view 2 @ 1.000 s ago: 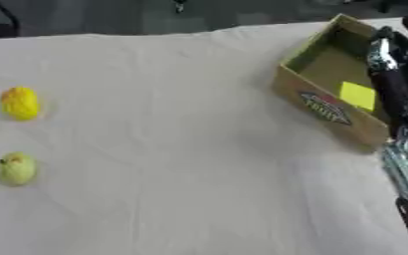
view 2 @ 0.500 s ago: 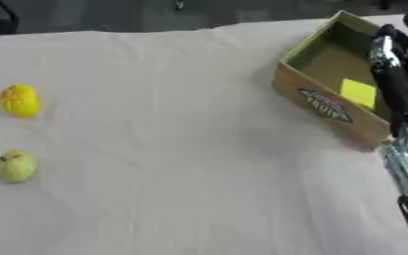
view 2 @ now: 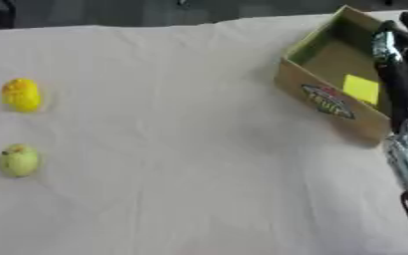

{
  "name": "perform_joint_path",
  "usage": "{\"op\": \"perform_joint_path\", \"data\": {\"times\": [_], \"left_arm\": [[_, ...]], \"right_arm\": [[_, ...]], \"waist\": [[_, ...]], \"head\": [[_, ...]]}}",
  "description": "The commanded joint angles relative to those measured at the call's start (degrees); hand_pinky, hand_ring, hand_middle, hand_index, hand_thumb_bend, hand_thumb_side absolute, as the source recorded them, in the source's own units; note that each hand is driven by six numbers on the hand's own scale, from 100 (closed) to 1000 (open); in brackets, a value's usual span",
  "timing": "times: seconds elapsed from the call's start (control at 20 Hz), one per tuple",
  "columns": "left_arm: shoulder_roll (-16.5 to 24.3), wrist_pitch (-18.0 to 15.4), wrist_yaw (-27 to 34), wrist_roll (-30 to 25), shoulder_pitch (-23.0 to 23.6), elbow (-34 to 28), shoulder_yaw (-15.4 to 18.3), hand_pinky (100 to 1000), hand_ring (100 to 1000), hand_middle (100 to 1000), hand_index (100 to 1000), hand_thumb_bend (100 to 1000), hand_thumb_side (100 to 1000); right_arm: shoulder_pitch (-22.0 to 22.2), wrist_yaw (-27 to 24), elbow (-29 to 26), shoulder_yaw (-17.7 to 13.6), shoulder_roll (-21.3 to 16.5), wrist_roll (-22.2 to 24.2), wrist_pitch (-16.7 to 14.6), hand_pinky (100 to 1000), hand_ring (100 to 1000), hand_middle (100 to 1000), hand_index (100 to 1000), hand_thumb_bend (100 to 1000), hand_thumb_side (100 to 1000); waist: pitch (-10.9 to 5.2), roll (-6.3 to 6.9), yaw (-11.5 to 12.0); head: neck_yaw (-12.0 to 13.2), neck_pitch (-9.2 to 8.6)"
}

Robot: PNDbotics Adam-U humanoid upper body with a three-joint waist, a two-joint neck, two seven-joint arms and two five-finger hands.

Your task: Pick up the objects with one hand, pass them to the other hand, and then place them into the box on the other side of the table.

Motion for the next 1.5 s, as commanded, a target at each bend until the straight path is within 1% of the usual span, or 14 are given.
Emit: {"op": "perform_joint_path", "data": {"times": [0.05, 0.15, 0.2, 0.4, 0.65, 0.7, 0.8, 0.95, 1.05, 1.15, 1.2, 1.4, 1.45, 1.5], "left_arm": [[1.98, -0.5, -2.75, 1.6, -0.78, -0.97, 0.9, 752, 806, 731, 854, 460, 1000], [1.89, -0.21, -3.69, 2.26, -0.81, -0.96, 0.76, 752, 806, 731, 854, 460, 1000], [1.92, -0.14, -3.96, 2.47, -0.81, -0.97, 0.78, 681, 782, 765, 895, 397, 1000], [2.18, 0.32, -6.8, 5.26, -0.73, -0.26, 2.03, 736, 818, 784, 940, 394, 1000], [1.9, 1.56, -10.98, 5.88, -0.67, -0.99, 1.15, 709, 791, 726, 865, 274, 1000], [1.76, 1.58, -11.45, 5.89, -0.65, -1.03, 1.15, 690, 771, 689, 832, 358, 944], [1.64, 1.45, -11.49, 6.25, -0.6, -1.06, 1.17, 671, 746, 659, 795, 442, 886], [1.61, 1.25, -10.86, 6.48, -0.54, -1.13, 1.06, 648, 717, 657, 786, 503, 812], [1.52, 0.95, -10.61, 6.22, -0.44, -1.18, 0.93, 665, 726, 646, 788, 552, 696], [1.38, 0.79, -10.17, 5.84, -0.33, -1.08, 0.86, 688, 737, 635, 779, 550, 575], [1.31, 0.79, -9.88, 5.9, -0.29, -0.99, 0.88, 689, 739, 634, 777, 557, 557], [1.16, 0.15, -8.93, 7.32, -0.03, -0.64, 1.07, 689, 739, 644, 773, 528, 645], [1.2, 0.06, -9.08, 7.68, 0.01, -0.55, 1.12, 671, 722, 622, 762, 519, 704], [1.21, 0.02, -9.52, 8.08, 0.04, -0.46, 1.19, 665, 710, 611, 753, 521, 709]], "right_arm": [[-0.31, -0.35, -1.24, -0.61, -1.96, 0.3, 0.16, 1000, 963, 977, 1000, 100, 563], [-0.33, -0.34, -1.24, -0.62, -1.96, 0.33, 0.19, 1000, 963, 977, 1000, 100, 563], [-0.31, -0.34, -1.24, -0.64, -1.94, 0.32, 0.18, 1000, 964, 980, 1000, 100, 563], [-0.35, -0.2, -1.24, -0.82, -1.8, -0.32, -0.86, 1000, 1000, 1000, 1000, 100, 565], [-0.56, 1.57, -1.24, -0.66, -1.94, 1.13, -2.45, 1000, 1000, 1000, 1000, 100, 579], [-0.54, 2.01, -1.24, -0.65, -1.88, 1.49, -2.37, 1000, 1000, 1000, 1000, 100, 587], [-0.48, 2.69, -1.24, -0.63, -1.67, 2.14, -2.02, 1000, 1000, 1000, 1000, 100, 595], [-0.4, 2.77, -1.24, -0.51, -1.31, 3.06, -2.0, 1000, 1000, 1000, 1000, 100, 598], [-0.38, 2.54, -1.24, -0.52, -1.14, 3.28, -1.79, 1000, 1000, 1000, 1000, 100, 598], [-0.32, 2.54, -1.24, -0.68, -1.08, 2.83, -1.33, 1000, 991, 1000, 1000, 100, 585], [-0.29, 2.62, -1.24, -0.73, -1.04, 2.45, -0.98, 1000, 982, 1000, 1000, 100, 582], [-0.16, 2.91, -1.24, -0.56, -0.94, 0.9, 1.23, 1000, 974, 1000, 1000, 100, 579], [-0.14, 2.97, -1.24, -0.5, -0.88, 0.79, 1.49, 1000, 957, 978, 1000, 100, 574], [-0.08, 3.0, -1.24, -0.48, -0.79, 0.67, 1.76, 1000, 947, 966, 1000, 100, 573]], "waist": [[-1.2, -0.11, 0.02], [-1.2, -0.11, 0.01], [-1.2, -0.1, 0.03], [-1.16, -0.04, -0.01], [-1.09, 0.02, -0.12], [-1.09, 0.04, -0.12], [-1.06, 0.07, -0.08], [-0.97, 0.06, -0.04], [-0.95, 0.03, -0.03], [-0.95, 0.0, 0.01], [-0.96, 0.0, 0.03], [-1.01, 0.03, 0.12], [-1.03, 0.05, 0.16], [-1.03, 0.07, 0.2]], "head": [[0.22, -0.09], [0.24, -0.12], [0.17, -0.12], [-0.32, -0.34], [0.08, -0.58], [0.24, -0.57], [0.62, -0.7], [0.76, -0.92], [0.83, -0.99], [0.74, -1.13], [0.67, -1.16], [0.5, -1.0], [0.51, -0.95], [0.49, -0.91]]}}
